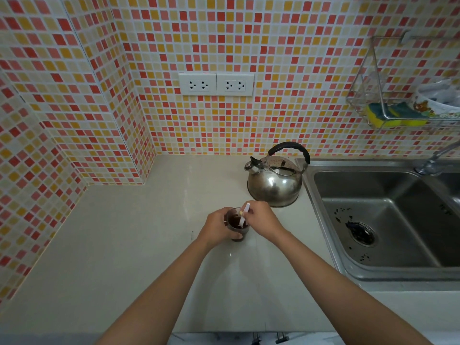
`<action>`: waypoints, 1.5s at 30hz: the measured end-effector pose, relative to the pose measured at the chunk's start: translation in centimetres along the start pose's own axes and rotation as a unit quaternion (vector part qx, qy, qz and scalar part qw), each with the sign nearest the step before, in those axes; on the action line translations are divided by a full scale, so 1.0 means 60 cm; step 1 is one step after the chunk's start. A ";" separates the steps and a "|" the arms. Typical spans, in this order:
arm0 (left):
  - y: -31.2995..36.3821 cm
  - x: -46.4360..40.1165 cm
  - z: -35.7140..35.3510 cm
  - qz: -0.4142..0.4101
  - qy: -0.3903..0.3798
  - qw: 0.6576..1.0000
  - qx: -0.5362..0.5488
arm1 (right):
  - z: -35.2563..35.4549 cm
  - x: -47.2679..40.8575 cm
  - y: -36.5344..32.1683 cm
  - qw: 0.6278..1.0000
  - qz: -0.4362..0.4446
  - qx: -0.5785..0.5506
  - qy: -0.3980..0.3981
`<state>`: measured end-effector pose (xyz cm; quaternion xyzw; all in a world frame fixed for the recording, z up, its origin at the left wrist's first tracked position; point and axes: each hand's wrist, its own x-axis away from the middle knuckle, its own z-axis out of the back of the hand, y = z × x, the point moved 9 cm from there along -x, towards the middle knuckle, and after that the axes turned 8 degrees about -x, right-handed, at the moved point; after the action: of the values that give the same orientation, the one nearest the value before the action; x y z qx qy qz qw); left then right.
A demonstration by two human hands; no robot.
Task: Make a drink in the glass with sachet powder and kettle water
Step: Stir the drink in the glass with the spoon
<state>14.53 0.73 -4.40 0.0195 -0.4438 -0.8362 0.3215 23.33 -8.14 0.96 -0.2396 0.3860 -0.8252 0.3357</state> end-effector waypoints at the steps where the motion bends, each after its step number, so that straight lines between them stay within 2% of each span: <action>1: -0.001 0.000 0.000 0.000 0.000 1.000 0.001 | -0.003 0.000 0.005 0.999 -0.017 -0.033 0.006; 5: -0.002 -0.001 0.001 0.003 -0.003 1.000 0.007 | 0.011 -0.004 0.020 0.986 -0.054 -0.147 0.058; 8: -0.002 -0.001 0.003 0.000 0.002 1.000 0.007 | 0.036 -0.004 0.012 0.982 -0.024 -0.168 0.084; 12: -0.003 -0.001 0.003 -0.005 0.004 1.000 0.014 | 0.042 0.009 -0.019 0.990 0.055 -0.112 0.065; 18: -0.001 -0.002 0.003 -0.013 0.008 1.000 0.008 | -0.012 0.017 -0.021 0.996 0.081 -0.006 -0.037; 22: -0.002 -0.003 0.002 -0.013 0.005 1.000 0.009 | 0.004 0.005 -0.007 0.998 0.044 0.039 0.005; 25: -0.003 -0.003 0.003 -0.015 0.007 1.000 0.008 | -0.005 0.000 0.000 1.000 0.015 0.013 -0.003; 28: -0.002 -0.003 0.003 -0.020 0.007 1.000 0.007 | -0.016 0.004 -0.013 0.999 0.038 0.000 -0.019; 33: -0.001 -0.004 0.000 -0.018 0.000 1.000 0.013 | 0.004 -0.005 -0.008 0.998 0.023 0.066 0.005; 38: -0.004 -0.004 0.003 -0.021 0.008 1.000 0.008 | -0.029 0.004 -0.025 0.997 0.042 0.053 -0.042; 41: -0.004 -0.004 0.001 -0.025 0.004 1.000 0.006 | -0.019 0.001 -0.028 0.995 0.057 0.086 -0.018; 43: -0.003 -0.005 0.001 -0.023 0.003 1.000 0.005 | -0.003 -0.002 -0.019 0.994 0.045 0.099 0.010; 45: -0.004 -0.006 0.001 -0.023 0.003 1.000 0.010 | -0.004 -0.003 -0.008 0.997 0.020 0.077 0.002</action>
<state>14.69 1.06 -4.65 0.0356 -0.4507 -0.8387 0.3036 23.13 -7.66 1.19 -0.2036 0.3271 -0.8459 0.3688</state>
